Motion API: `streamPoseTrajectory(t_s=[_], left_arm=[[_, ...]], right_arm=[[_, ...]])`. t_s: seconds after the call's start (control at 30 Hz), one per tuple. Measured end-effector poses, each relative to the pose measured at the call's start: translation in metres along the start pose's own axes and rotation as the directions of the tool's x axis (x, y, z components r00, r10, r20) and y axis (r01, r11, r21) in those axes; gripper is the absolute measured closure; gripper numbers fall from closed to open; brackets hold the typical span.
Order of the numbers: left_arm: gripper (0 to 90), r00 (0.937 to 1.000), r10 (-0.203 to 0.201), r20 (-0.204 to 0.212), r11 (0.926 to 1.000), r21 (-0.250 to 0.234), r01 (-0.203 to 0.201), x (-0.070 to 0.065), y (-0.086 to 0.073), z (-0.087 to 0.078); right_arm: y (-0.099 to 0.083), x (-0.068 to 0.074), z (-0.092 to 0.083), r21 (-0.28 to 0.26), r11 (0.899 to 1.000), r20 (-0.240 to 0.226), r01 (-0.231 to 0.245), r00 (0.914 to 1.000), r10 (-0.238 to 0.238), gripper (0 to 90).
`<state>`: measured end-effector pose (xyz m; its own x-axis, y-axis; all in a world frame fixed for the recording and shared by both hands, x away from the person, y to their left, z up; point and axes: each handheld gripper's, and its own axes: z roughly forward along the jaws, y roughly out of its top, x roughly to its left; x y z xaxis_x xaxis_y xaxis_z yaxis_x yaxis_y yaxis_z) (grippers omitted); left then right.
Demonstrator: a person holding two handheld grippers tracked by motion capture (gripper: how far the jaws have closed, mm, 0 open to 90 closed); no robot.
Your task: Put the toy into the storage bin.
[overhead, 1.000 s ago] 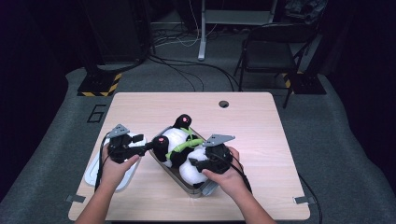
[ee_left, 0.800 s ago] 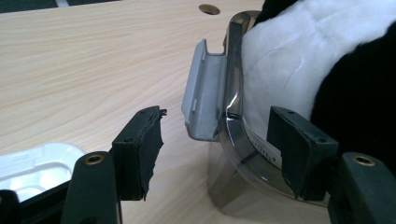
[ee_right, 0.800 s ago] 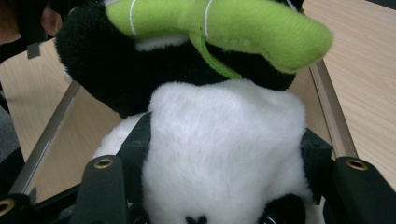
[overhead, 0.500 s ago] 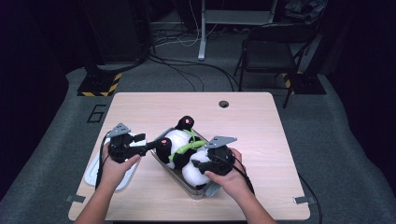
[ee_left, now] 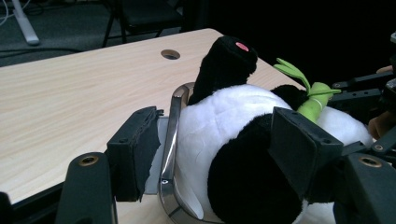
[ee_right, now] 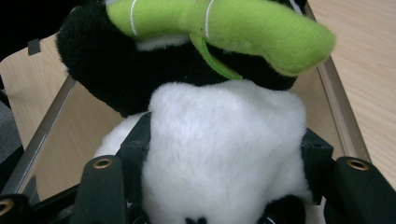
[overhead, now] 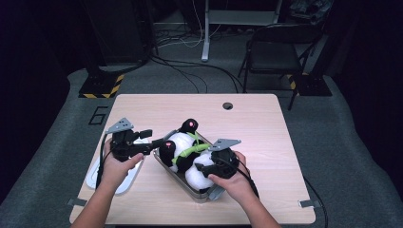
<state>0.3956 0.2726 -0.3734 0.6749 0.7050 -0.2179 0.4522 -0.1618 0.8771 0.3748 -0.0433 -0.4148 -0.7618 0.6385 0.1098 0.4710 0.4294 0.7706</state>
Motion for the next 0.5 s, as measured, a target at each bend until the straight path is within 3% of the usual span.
streamPoseTrajectory(t_s=[0.1,0.17,0.33,0.5], left_arm=[[32.2,0.9999,0.011,-0.012,0.9999,0.004,-0.011,0.001,-0.005,0.004],[30.8,0.9998,-0.018,-0.011,0.9998,0.005,0.018,0.007,-0.009,0.009],[30.3,0.9994,-0.033,-0.008,0.9993,0.019,0.033,0.012,-0.015,0.015],[31.0,0.9995,-0.022,-0.023,0.9993,0.029,0.023,0.013,-0.021,0.02]], right_arm=[[-0.001,0.0,0.002,0.01,1.0,-0.001,0.001,1.0,-0.001,37.9],[-0.001,0.0,0.004,0.018,1.0,-0.002,0.008,1.0,-0.008,37.8],[-0.001,0.0,0.005,0.029,0.999,-0.004,0.015,0.9999,-0.015,38.0],[-0.002,0.0,0.006,0.039,0.999,-0.01,0.022,0.9997,-0.022,38.3]])
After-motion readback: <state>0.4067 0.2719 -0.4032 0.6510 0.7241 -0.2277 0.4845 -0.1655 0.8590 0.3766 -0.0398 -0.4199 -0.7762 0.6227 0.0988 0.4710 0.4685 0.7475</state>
